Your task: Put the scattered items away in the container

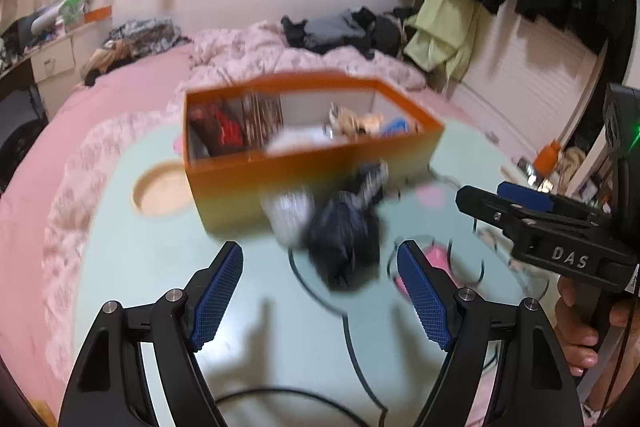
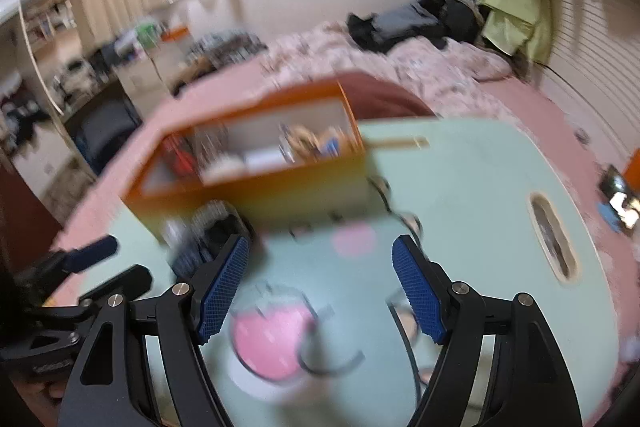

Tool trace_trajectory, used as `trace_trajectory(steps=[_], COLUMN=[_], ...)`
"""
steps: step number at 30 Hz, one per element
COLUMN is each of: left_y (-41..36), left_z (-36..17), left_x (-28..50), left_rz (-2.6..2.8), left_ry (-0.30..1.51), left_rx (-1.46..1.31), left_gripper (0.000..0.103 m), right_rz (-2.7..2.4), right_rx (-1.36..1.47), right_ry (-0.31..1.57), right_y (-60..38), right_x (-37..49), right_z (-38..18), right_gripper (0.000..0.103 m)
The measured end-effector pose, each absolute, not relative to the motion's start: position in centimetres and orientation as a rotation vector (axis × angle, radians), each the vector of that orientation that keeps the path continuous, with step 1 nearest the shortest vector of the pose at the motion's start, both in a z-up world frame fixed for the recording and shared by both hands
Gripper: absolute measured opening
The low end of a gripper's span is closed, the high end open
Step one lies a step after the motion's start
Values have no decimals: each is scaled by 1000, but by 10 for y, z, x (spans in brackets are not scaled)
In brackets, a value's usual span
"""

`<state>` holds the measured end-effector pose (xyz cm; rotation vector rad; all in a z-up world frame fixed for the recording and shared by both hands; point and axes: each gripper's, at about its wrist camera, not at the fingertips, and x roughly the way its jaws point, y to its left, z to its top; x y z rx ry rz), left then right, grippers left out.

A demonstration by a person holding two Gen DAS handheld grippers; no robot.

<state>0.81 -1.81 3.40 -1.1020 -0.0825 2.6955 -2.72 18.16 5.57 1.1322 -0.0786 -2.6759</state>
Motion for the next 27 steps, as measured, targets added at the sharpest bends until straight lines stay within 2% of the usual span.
trace_trajectory(steps=[4,9,13,27], left_y=[-12,-9,-4,-3], left_z=[16,-4,-6,-6], left_x=[16,12,13,18], left_rz=[2739,2761,2766,2781], left_ry=[-50,1,53,47], left_rx=[-1144,-1215,-1240,-1215], left_gripper=[81,95,102,103], right_rz=[-2686,-2683,-2753,-2754], right_rx=[1205,1290,1284,1276], right_ry=[14,59,107,102], right_y=[176,175,176,179], right_x=[-18,-19,-16,-16], right_z=[34,16,9,8], right_gripper=[75,75,86,89])
